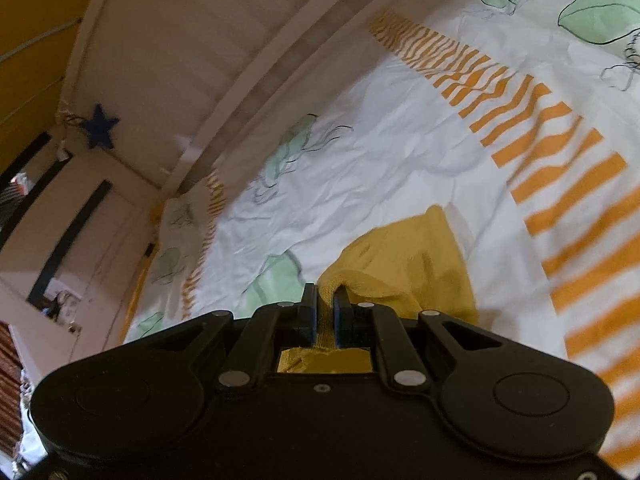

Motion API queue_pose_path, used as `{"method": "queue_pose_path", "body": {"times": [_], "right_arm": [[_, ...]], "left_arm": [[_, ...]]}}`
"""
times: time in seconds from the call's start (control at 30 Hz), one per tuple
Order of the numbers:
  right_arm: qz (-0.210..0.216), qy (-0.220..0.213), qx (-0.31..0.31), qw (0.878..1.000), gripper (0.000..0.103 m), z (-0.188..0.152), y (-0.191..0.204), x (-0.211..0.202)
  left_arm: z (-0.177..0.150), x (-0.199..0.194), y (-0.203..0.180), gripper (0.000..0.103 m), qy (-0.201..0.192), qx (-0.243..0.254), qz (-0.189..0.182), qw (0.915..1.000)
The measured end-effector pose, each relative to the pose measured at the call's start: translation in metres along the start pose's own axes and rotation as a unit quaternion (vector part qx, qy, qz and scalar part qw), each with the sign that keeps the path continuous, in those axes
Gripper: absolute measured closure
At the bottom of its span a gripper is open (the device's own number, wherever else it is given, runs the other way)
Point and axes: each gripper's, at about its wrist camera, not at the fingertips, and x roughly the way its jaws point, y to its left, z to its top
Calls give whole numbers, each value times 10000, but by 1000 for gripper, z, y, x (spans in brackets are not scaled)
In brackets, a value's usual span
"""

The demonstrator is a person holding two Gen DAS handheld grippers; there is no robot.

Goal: Fold small clothes
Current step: 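Lift the hem with both tools and fold it toward the collar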

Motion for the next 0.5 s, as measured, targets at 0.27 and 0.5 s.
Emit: {"method": "queue_pose_path", "body": {"times": [0.27, 0.5], "right_arm": [[-518, 125, 20, 9986, 85, 11, -18, 50], [-878, -205, -164, 9958, 49, 15, -21, 53]], "left_arm": [[11, 49, 19, 94, 12, -66, 321, 9995], [25, 36, 30, 73, -568, -93, 763, 9954]]}}
